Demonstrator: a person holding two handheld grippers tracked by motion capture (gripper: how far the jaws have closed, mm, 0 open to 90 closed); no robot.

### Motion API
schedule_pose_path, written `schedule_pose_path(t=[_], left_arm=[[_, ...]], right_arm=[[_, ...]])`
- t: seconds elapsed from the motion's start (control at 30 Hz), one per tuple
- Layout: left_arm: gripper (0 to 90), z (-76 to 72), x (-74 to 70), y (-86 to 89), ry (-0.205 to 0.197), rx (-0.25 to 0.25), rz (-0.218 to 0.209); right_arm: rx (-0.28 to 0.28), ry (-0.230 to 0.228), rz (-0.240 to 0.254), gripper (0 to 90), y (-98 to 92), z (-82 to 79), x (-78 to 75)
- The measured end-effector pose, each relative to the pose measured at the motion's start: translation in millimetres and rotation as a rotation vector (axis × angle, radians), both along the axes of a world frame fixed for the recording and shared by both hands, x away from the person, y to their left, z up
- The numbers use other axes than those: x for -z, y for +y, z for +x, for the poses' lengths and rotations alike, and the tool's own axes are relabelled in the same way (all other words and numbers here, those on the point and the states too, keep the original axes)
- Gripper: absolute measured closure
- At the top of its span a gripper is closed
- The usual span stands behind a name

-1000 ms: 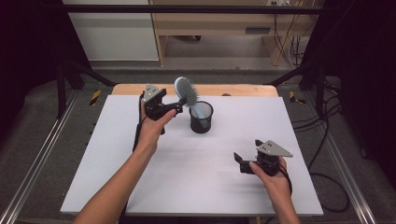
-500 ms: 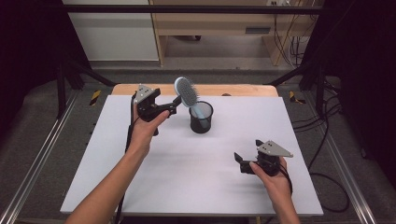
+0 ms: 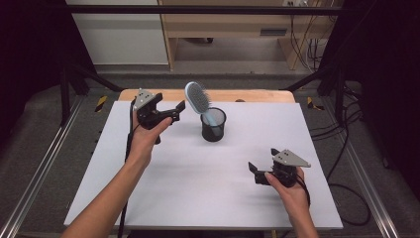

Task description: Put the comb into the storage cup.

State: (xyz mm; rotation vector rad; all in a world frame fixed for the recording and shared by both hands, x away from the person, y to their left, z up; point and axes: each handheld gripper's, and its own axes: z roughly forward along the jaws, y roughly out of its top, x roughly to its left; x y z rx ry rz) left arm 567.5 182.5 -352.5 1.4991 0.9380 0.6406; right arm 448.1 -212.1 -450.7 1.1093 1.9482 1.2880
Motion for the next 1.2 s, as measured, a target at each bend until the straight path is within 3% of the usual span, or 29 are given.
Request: schedule_pose_path(t=[0.13, 0.37, 1.2], left_arm=[[5.1, -2.0, -1.9, 3.8, -0.007, -0.005, 0.031], [5.1, -5.4, -5.3, 11.0, -0.009, -0.012, 0.012], [4.1, -20.7, -9.0, 51.0, -0.025, -0.040, 0.026]], right_arm=[[0.005, -0.007, -0.005, 4.6, -0.6, -0.2, -0.1], [0.006, -0.009, -0.009, 4.6, -0.4, -0.2, 0.0], [0.013, -0.011, -0.014, 4.3, -0.3, -0.4, 0.4]])
